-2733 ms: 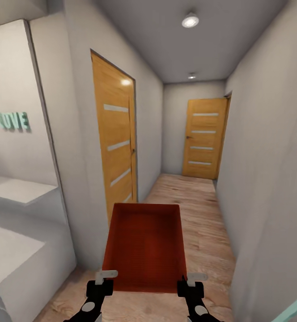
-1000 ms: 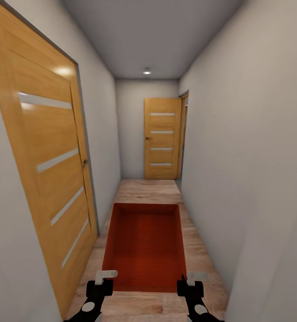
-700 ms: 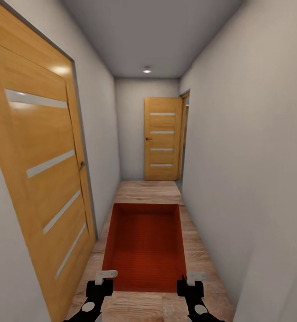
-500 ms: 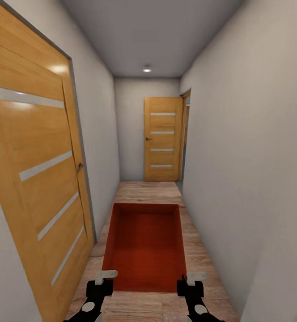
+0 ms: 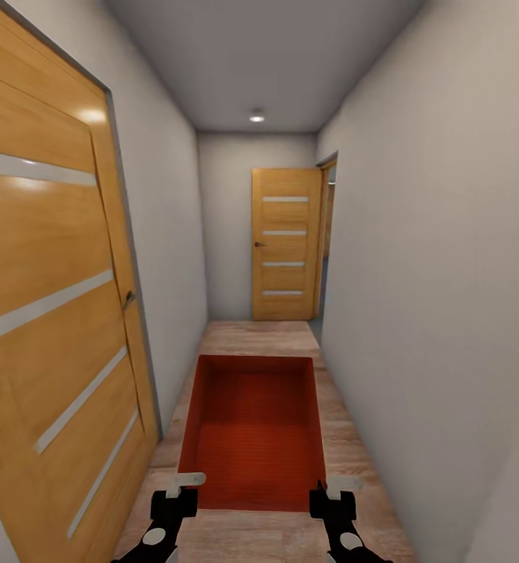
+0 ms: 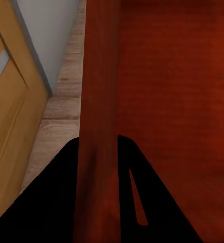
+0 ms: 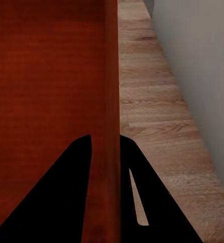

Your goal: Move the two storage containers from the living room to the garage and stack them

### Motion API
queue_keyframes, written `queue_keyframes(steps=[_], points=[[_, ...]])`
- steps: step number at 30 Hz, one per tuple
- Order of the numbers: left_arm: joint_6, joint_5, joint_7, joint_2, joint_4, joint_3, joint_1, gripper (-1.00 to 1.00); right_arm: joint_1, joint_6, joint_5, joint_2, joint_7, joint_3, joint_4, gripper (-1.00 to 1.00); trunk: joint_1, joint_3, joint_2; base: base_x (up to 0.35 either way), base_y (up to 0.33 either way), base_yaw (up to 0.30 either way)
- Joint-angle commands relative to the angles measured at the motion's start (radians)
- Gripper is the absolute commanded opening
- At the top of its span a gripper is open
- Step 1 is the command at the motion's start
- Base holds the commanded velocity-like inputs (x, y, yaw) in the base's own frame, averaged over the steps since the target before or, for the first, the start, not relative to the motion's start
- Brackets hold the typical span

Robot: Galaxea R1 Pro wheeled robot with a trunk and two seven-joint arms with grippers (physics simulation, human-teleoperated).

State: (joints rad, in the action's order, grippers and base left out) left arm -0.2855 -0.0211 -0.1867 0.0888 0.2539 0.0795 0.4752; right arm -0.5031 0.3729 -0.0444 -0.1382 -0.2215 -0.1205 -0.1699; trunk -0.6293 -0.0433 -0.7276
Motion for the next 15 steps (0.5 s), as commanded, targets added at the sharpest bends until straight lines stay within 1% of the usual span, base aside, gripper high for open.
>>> queue_keyframes(steps=[1,15], points=[[-0.001,-0.004,-0.010,-0.001,-0.002,-0.003,0.000,-1.00,-0.002,0.031,0.017,0.000,0.014,0.024,-0.048,-1.00,-0.001,-0.002,-0.001,0.322,0.000,0.000],[-0.002,-0.004,-0.010,-0.001,-0.002,-0.003,0.000,-1.00,-0.002,0.031,0.017,0.000,0.014,0.024,-0.048,-1.00,-0.001,-0.002,-0.001,0.322,0.000,0.000]])
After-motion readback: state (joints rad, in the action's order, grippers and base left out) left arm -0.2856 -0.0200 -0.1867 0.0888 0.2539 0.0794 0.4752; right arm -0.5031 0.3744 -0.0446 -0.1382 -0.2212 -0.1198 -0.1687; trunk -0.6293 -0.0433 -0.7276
